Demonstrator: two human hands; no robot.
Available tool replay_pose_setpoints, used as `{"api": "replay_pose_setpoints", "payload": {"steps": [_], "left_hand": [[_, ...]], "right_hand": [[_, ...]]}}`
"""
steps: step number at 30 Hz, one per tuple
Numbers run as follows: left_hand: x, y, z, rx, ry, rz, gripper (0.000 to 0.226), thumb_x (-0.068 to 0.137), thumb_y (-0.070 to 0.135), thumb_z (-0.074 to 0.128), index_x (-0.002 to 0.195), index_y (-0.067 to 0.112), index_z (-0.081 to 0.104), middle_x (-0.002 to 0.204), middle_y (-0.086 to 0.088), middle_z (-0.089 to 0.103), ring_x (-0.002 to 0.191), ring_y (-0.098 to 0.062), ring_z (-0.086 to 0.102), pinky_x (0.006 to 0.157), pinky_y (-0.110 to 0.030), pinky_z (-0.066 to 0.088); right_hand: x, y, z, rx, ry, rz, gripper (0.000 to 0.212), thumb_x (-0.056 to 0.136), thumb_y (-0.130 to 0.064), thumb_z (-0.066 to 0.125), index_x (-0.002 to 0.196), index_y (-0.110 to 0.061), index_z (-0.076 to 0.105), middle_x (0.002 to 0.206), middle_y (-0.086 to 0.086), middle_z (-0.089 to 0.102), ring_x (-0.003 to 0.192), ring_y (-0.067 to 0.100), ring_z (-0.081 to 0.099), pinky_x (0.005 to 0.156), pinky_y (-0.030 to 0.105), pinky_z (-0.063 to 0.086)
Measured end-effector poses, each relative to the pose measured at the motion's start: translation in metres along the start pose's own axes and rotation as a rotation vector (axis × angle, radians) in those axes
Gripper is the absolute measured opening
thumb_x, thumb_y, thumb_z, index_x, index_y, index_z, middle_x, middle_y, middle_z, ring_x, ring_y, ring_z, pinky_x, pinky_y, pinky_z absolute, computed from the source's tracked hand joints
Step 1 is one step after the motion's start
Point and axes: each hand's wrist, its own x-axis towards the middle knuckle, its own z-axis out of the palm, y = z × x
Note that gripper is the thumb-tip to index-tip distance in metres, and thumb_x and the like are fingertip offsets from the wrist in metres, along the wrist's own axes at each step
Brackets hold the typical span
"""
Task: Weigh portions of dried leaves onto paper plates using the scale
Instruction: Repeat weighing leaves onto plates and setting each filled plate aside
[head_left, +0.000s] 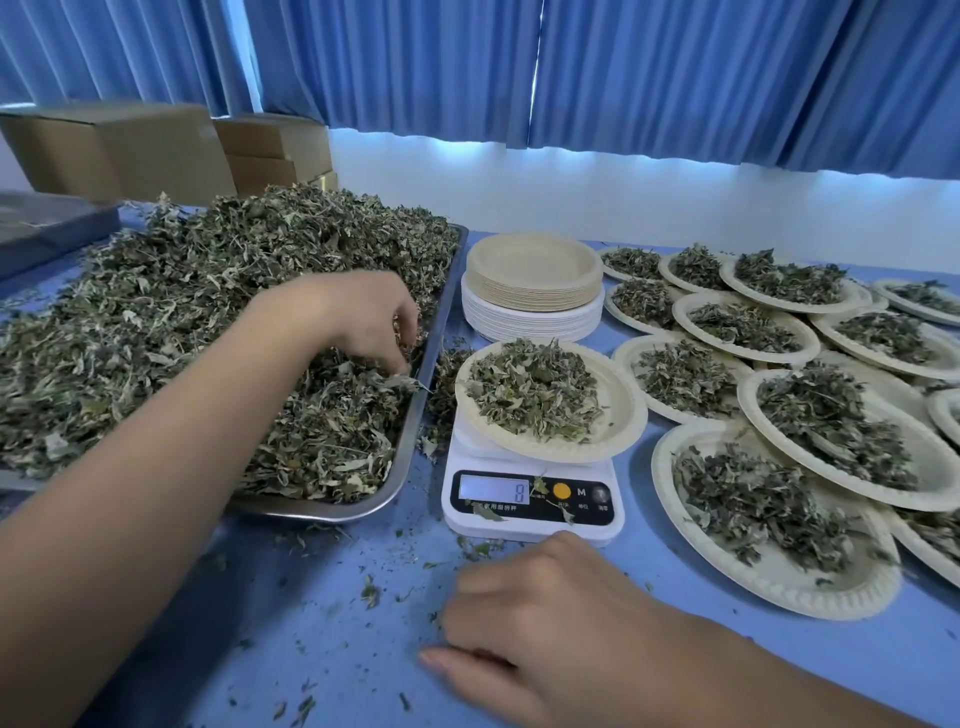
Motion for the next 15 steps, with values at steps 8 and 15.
{"api": "replay_pose_setpoints", "payload": {"steps": [8, 15], "left_hand": [[0.004, 0.019, 0.005, -0.253, 0.331, 0.218, 0.015, 0.090, 0.032, 0.074, 0.102, 0.024, 0.074, 0.093, 0.007, 0.069, 0.089, -0.016, 0.065, 0.077, -0.030, 0.049], [-0.006, 0.059, 0.026, -0.373, 0.200, 0.485, 0.032, 0.077, 0.047, 0.083, 0.101, 0.027, 0.077, 0.087, 0.009, 0.071, 0.071, -0.003, 0.060, 0.071, -0.023, 0.051]], "right_hand": [[-0.001, 0.000, -0.001, -0.015, 0.004, 0.000, 0.039, 0.105, -0.043, 0.052, 0.073, -0.029, 0.035, 0.068, -0.009, 0.028, 0.057, 0.014, 0.025, 0.052, 0.032, 0.025], [0.000, -0.001, -0.001, -0.012, -0.003, 0.003, 0.040, 0.105, -0.043, 0.051, 0.072, -0.029, 0.034, 0.068, -0.009, 0.027, 0.056, 0.014, 0.025, 0.051, 0.033, 0.026]]}}
